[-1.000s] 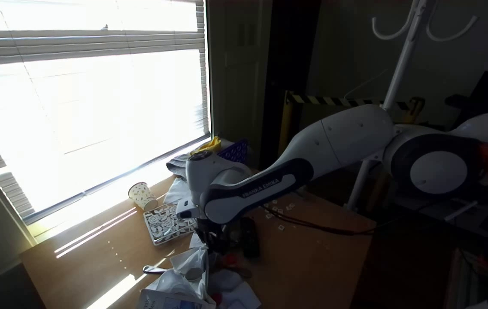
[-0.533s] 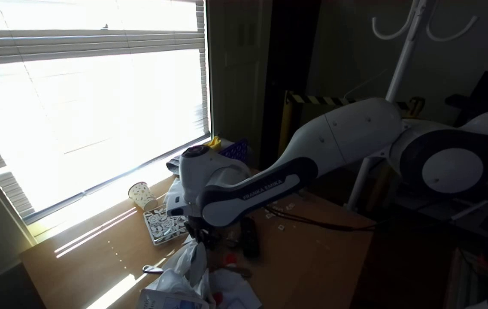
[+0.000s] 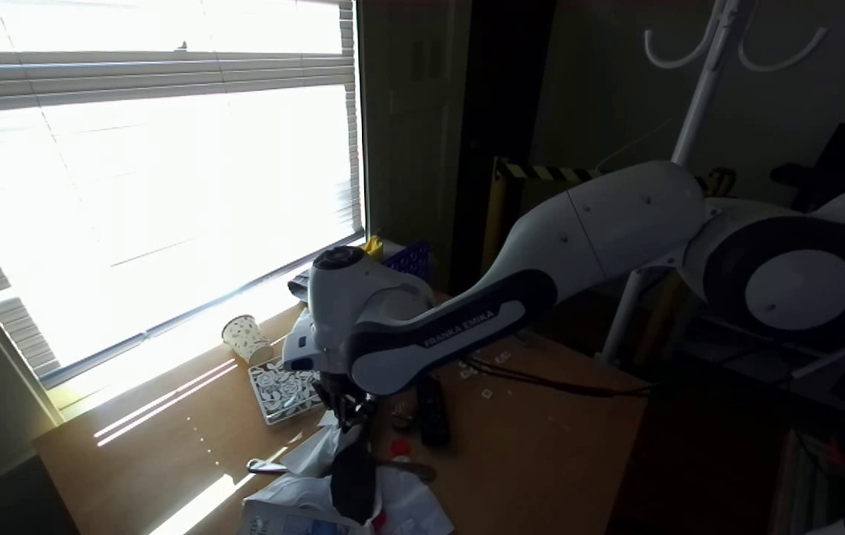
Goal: Move the stapler to the right edge of the table and move the spatula to the open space
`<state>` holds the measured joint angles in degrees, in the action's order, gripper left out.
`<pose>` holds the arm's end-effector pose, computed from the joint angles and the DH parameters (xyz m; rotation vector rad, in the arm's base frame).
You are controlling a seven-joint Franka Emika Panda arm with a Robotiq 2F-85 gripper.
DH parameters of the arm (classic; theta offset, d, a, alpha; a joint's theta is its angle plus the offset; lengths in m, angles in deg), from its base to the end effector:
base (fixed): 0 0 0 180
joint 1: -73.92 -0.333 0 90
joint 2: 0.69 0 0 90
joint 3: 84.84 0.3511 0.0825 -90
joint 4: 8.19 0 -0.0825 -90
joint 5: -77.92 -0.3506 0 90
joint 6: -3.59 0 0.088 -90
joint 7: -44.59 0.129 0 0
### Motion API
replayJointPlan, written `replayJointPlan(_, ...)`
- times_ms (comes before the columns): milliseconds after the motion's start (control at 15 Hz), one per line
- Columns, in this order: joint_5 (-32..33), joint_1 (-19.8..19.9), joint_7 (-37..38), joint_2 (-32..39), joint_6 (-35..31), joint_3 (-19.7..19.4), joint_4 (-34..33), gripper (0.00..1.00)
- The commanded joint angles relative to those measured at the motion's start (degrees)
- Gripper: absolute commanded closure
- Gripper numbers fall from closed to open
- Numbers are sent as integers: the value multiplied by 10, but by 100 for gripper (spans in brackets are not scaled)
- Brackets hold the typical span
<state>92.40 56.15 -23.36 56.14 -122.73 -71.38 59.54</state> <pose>0.6909 0.3380 0.2099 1.9735 2.4029 0.0765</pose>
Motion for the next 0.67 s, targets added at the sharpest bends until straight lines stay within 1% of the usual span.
replayJointPlan(0, 11, -3, 16, -25, -15, -11, 40, 100)
replayJointPlan(200, 7, 4, 32, -49, -33, -15, 81, 100)
replayJointPlan(267, 4, 10, 29, -60, -46, -12, 100, 74)
replayJointPlan(333, 4, 12, 30, -67, -55, -13, 112, 73)
replayJointPlan(533, 8, 15, 40, -98, -90, -17, 164, 54)
replayJointPlan(600, 9, 17, 45, -107, -88, -16, 179, 46)
